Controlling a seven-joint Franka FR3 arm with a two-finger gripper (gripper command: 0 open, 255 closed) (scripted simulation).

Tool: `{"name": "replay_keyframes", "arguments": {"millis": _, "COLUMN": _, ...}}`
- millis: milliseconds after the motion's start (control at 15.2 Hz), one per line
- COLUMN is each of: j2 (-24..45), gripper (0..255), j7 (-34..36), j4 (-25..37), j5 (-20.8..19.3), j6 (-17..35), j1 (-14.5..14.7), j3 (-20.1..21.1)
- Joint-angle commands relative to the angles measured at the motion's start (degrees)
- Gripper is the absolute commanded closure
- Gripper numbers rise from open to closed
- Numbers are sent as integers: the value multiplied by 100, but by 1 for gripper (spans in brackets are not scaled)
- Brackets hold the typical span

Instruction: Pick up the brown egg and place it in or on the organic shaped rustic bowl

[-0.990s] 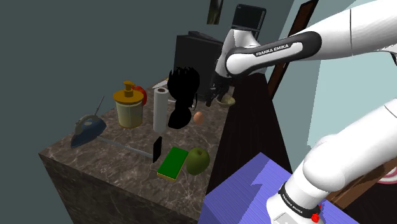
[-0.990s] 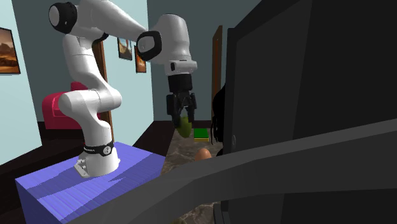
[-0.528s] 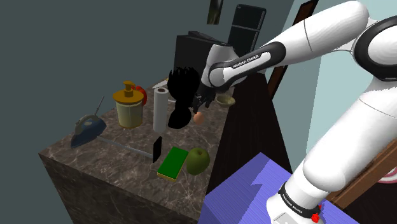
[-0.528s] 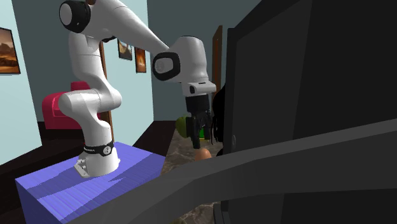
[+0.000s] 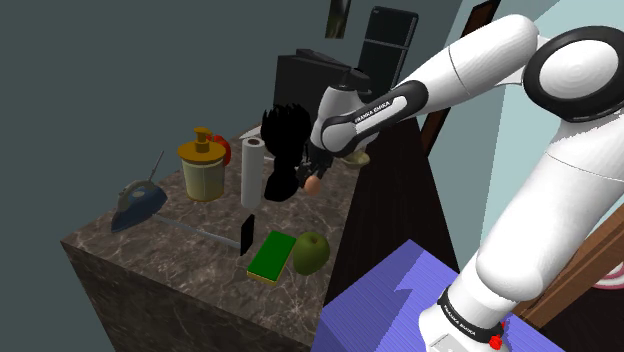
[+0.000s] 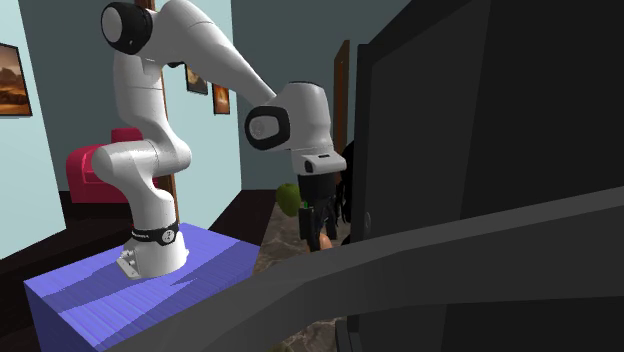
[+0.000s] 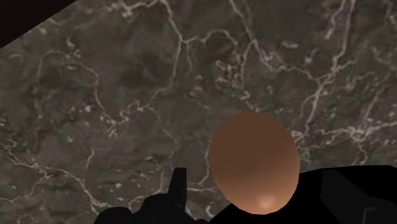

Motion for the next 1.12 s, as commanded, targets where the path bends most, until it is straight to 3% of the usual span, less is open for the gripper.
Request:
{"name": "replay_keyframes", "arguments": {"millis": 0, "j2": 80, "gripper": 0, "j7": 8, "j4": 21, "j5": -17, "j6": 50, "j1": -2, "j3": -4}}
{"name": "replay_keyframes", "arguments": {"millis": 396, "j2": 81, "gripper": 0, "j7": 8, "j4": 22, "j5": -17, "j6": 50, "j1": -1, "j3": -4}}
{"name": "replay_keyframes", "arguments": {"millis": 462, "j2": 84, "gripper": 255, "j7": 11, "j4": 25, "j5": -18, "j6": 50, "j1": 0, "j3": -3}}
{"name": "replay_keyframes", "arguments": {"millis": 1056, "j2": 80, "gripper": 255, "j7": 8, "j4": 22, "j5": -17, "j6": 50, "j1": -1, "j3": -4}}
